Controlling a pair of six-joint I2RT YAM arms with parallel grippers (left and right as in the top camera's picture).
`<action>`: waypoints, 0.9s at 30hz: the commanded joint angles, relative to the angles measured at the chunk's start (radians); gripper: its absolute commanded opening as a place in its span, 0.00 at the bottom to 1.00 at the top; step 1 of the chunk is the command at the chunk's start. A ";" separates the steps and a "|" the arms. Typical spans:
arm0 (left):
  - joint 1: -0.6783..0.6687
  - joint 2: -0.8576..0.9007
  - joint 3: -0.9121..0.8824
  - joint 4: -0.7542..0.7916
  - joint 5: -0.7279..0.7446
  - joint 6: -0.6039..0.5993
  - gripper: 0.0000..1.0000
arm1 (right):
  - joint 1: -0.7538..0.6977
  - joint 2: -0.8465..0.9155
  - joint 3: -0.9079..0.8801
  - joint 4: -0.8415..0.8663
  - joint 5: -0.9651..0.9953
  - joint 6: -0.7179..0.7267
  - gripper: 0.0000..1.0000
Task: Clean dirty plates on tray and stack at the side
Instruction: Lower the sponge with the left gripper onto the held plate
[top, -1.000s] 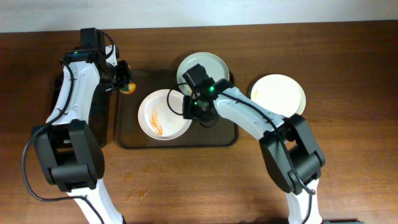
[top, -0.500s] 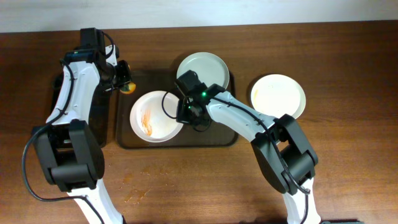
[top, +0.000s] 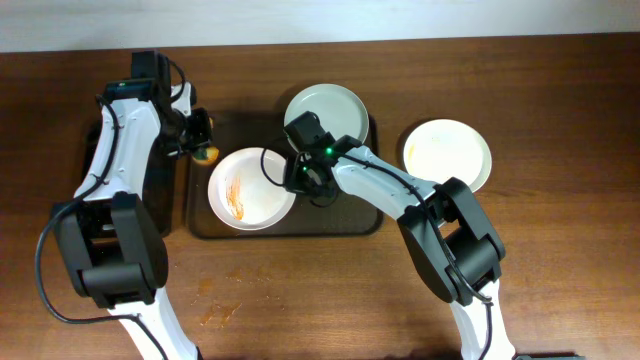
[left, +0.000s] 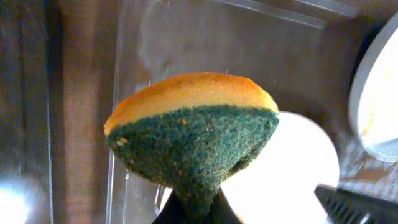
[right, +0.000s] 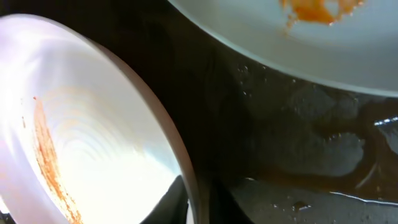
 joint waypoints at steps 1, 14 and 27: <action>-0.005 -0.003 0.010 -0.077 0.002 0.063 0.01 | -0.002 0.032 0.013 0.038 -0.028 -0.008 0.09; -0.133 -0.001 -0.329 0.165 -0.224 0.062 0.01 | -0.004 0.034 0.013 0.054 -0.092 -0.031 0.04; -0.233 0.041 -0.400 0.270 -0.301 0.054 0.01 | -0.004 0.034 0.013 0.057 -0.092 -0.032 0.04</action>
